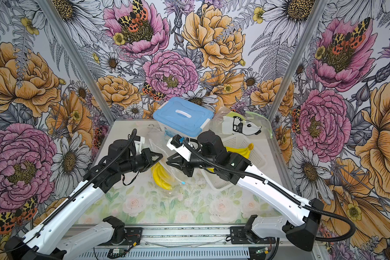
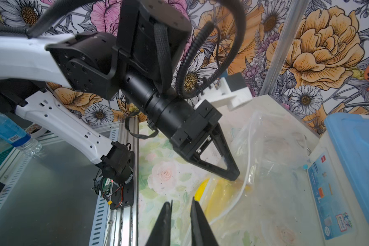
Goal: Open the zip-top bag and take out the banana
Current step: Open the zipper of the food storage bag at the center of the board.
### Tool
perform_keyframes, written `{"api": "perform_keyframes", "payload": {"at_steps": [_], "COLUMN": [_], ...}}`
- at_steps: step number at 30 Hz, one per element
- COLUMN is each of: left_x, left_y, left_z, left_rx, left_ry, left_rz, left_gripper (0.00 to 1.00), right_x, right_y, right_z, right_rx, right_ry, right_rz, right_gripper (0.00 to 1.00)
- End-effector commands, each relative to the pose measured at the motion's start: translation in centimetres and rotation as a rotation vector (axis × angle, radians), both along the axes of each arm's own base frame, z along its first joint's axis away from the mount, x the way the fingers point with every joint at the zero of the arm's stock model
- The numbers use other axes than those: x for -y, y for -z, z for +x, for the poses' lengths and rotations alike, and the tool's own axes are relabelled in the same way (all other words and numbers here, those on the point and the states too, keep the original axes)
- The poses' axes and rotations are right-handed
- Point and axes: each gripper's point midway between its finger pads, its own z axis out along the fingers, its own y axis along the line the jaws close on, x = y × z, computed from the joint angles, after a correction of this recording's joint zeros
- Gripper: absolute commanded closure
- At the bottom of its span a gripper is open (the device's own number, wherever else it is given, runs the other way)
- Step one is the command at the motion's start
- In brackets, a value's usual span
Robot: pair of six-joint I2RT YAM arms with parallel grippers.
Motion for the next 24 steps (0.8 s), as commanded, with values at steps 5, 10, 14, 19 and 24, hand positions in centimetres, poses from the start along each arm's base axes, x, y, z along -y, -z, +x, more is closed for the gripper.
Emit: {"api": "perform_keyframes", "payload": {"at_steps": [5,10,14,19,24], "left_x": [0.3,0.3,0.0,-0.7,-0.3], "left_y": [-2.4,-2.9,-3.0,-3.6,-5.0], "left_z": [0.6,0.2,-0.8,-2.6,-3.4], "left_rx": [0.084,0.088,0.070,0.052,0.053], "left_ry": [-0.004,0.001,0.012,0.031,0.066], "left_rz": [-0.035,-0.056,-0.061,-0.052,-0.065], "left_gripper": [1.00,1.00,1.00,1.00,1.00], "right_x": [-3.0,-4.0,-4.0,-3.6,-4.4], "right_y": [0.1,3.3,6.7,8.6,9.5], "right_z": [0.0,1.3,4.1,7.4,8.7], "right_rx": [-0.226,-0.278,-0.336,-0.351,-0.374], "right_ry": [-0.056,-0.023,0.081,0.214,0.267], "right_rz": [0.068,0.052,0.001,-0.033,-0.046], "right_gripper": [0.99,1.00,1.00,1.00,1.00]}}
